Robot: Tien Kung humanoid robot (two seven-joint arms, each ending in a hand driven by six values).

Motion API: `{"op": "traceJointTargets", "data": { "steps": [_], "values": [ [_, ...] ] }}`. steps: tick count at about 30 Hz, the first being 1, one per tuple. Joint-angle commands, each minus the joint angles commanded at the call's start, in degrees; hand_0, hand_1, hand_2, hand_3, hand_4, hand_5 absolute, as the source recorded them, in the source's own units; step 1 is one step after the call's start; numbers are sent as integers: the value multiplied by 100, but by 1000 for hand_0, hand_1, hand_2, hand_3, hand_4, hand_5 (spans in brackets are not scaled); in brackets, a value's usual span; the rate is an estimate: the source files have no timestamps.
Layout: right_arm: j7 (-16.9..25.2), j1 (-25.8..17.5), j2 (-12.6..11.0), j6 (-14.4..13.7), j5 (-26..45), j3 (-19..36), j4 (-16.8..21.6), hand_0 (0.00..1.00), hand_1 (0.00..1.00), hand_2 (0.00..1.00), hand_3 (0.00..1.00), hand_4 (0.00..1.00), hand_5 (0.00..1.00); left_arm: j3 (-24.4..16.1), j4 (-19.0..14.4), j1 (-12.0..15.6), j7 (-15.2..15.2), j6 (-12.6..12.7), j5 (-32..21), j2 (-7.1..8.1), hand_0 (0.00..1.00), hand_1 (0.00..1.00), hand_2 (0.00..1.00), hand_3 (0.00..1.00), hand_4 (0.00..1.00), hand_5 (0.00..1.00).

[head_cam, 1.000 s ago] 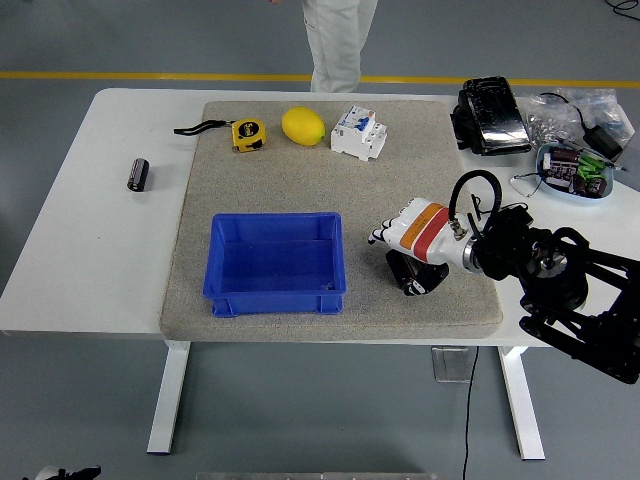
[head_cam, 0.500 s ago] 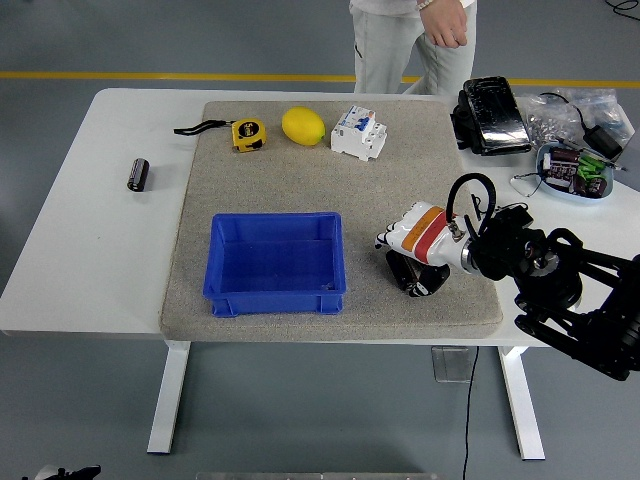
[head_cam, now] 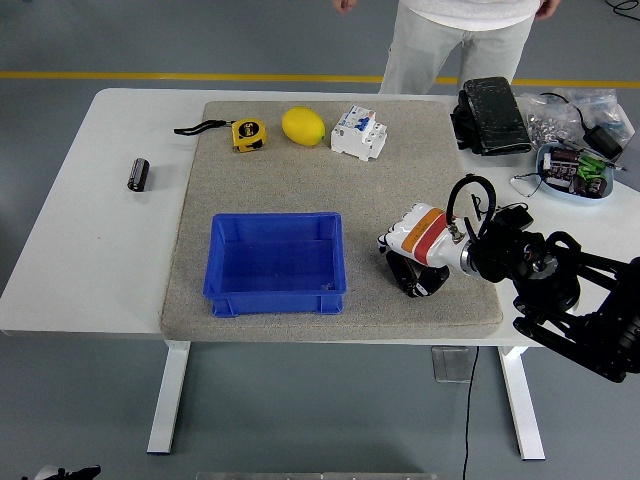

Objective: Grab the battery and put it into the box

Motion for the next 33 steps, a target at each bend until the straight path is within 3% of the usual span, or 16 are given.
{"op": "traceJointTargets", "data": {
  "steps": [7, 8, 13, 14, 25, 33],
  "values": [
    [-12, -17, -1, -23, 0, -5, -24, 2, 101, 607, 714, 998, 365, 35, -9, -5, -12, -8, -48, 5, 701, 678, 734, 592, 607, 476],
    [-14, -19, -1, -31, 0, -6, -25, 2, 97, 541, 661, 998, 343, 39, -10, -7, -14, -9, -52, 5, 701, 678, 734, 592, 607, 476],
    [-24, -33, 2, -121, 0, -27, -22, 2, 97, 541, 661, 998, 343, 68, -19, -8, -24, -14, -81, 6, 701, 678, 734, 592, 607, 476],
    [-22, -37, 4, -133, 0, -30, -22, 2, 90, 511, 570, 998, 323, 68, -19, -5, -24, -15, -82, 7, 701, 678, 730, 592, 605, 478],
    [-24, -36, 4, -193, 0, -23, 2, 2, 79, 492, 527, 998, 295, 81, -24, 7, -28, -29, -97, 13, 701, 677, 731, 592, 604, 478],
    [-53, 19, -92, -116, 0, 60, 278, 2, 77, 491, 523, 998, 290, 95, -22, 33, -36, -32, -115, 30, 701, 678, 731, 591, 605, 480]
  ]
}}
